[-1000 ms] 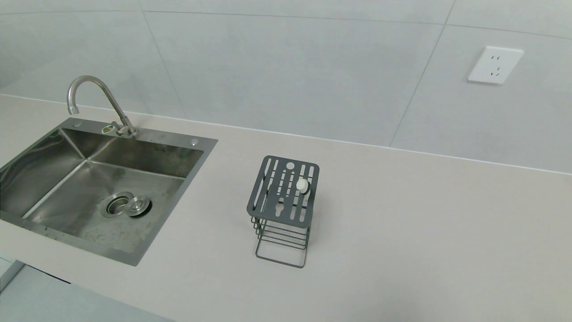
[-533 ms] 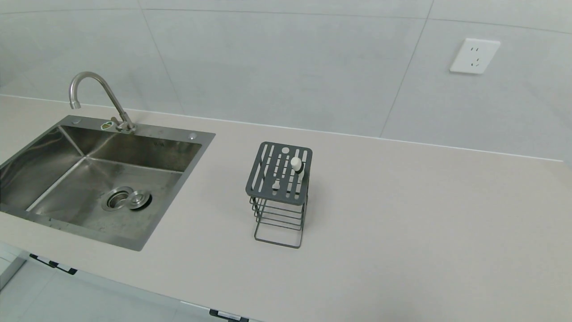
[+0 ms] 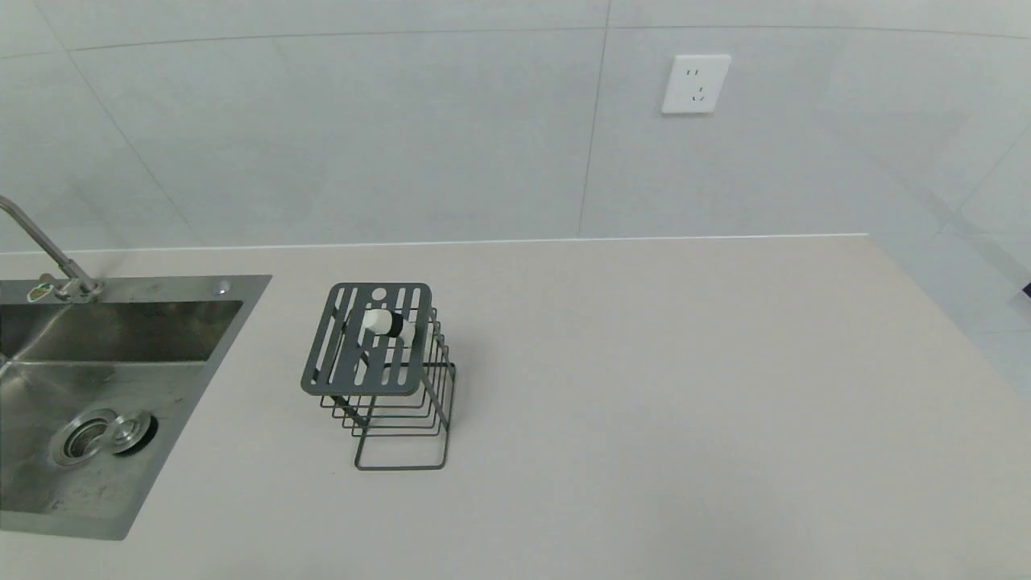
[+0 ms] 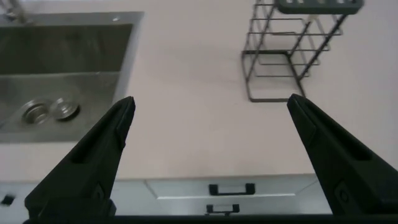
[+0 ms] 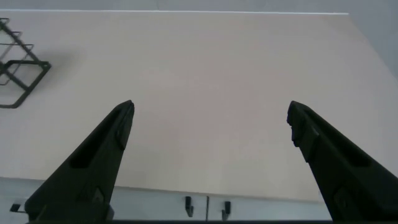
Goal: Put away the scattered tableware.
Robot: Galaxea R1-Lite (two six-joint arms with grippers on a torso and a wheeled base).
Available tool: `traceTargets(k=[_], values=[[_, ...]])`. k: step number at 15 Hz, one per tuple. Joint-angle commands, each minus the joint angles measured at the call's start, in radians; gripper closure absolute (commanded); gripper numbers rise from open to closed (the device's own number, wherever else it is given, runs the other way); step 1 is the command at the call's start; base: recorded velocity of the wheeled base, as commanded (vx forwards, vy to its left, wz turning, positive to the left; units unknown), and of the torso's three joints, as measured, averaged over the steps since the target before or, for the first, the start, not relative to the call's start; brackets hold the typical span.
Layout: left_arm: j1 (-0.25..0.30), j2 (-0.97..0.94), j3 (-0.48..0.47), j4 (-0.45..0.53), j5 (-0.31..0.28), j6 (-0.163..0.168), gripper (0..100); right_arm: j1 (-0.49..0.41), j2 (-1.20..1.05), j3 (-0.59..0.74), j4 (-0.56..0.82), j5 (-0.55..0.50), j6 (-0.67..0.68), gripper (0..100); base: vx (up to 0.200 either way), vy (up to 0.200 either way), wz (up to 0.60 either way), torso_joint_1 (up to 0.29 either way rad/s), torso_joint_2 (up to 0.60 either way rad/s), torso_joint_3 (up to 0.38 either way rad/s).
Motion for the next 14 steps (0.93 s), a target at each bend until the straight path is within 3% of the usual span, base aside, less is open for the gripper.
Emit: traceTargets(k=[1,14], values=[[0.0,0.005,0.0,0.0,0.001,0.0,0,0.001,0.001,0.0,-0.001,0.001,0.0,0,0.0,0.0,0.0,0.0,0.0,0.0],[0.002,0.005,0.0,0.0,0.005,-0.008,0,0.001,0.001,0.0,-0.001,0.001,0.0,0,0.0,0.0,0.0,0.0,0.0,0.0]])
